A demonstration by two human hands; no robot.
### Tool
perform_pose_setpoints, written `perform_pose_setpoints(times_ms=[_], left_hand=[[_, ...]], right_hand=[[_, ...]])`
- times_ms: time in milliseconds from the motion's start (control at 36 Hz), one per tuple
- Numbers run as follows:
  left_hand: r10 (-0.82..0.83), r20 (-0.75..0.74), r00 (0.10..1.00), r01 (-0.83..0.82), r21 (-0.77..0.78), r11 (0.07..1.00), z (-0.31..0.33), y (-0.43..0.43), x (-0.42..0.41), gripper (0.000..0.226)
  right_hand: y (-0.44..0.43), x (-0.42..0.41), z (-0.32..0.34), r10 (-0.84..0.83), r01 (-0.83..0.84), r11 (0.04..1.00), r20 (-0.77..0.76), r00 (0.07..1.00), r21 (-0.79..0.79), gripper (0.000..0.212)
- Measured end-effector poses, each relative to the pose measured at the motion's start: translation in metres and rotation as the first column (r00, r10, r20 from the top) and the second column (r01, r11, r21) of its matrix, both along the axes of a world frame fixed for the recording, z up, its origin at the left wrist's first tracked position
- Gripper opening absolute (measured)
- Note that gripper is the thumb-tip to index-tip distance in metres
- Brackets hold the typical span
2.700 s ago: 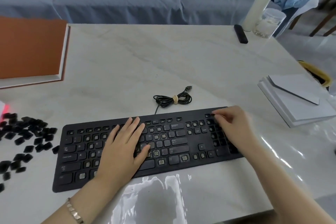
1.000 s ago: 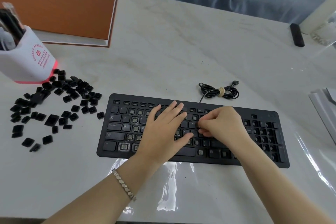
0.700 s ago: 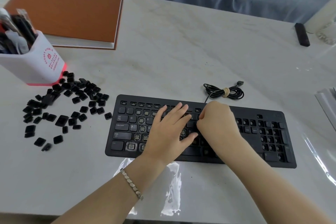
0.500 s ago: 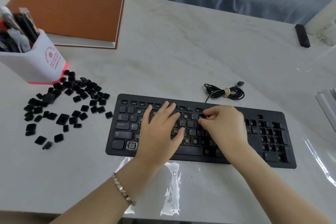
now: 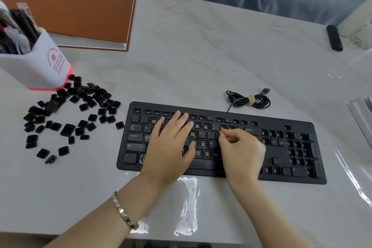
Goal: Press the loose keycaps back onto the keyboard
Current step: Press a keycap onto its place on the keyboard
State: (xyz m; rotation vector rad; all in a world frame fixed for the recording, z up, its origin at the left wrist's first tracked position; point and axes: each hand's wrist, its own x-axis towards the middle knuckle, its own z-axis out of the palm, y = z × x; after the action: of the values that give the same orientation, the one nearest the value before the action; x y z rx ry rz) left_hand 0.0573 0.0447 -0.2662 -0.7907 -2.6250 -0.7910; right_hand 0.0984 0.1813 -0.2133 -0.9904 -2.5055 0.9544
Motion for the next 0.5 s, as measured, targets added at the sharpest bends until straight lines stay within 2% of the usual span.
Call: perform_pose_setpoints(times_ms=[83,167,250,417,500], left_hand=[[-0.006,-0.001,1.0,0.006,-0.01,1.0,0.0,0.0,0.0,0.041],[-0.015,-0.025,1.0,0.014,-0.029,0.999,0.002,0.0,-0.001,0.039],[-0.041,-0.032,0.999,0.041,-0.024,0.999,0.003,0.003,-0.003,0.034],[-0.123,0.072,0.99,0.122,0.026,0.992,0.004,0.022,-0.009,0.033],[-0.14,0.087,0.986,0.138,0.028,0.99,0.004,0.027,-0.012,0.034]], right_hand=[[0.004,0.0,0.0,-0.045,0.036,0.99,-0.059,0.997,-0.138,0.006],[0.007,0.001,0.0,-0.043,0.028,0.981,-0.076,0.996,-0.19,0.007],[0.007,0.002,-0.002,-0.029,0.016,0.986,-0.074,0.997,-0.168,0.006],[0.005,0.003,-0.002,0.029,-0.033,0.998,-0.065,0.997,-0.06,0.007],[0.01,0.001,0.001,0.031,-0.036,0.995,-0.056,0.998,-0.097,0.006]])
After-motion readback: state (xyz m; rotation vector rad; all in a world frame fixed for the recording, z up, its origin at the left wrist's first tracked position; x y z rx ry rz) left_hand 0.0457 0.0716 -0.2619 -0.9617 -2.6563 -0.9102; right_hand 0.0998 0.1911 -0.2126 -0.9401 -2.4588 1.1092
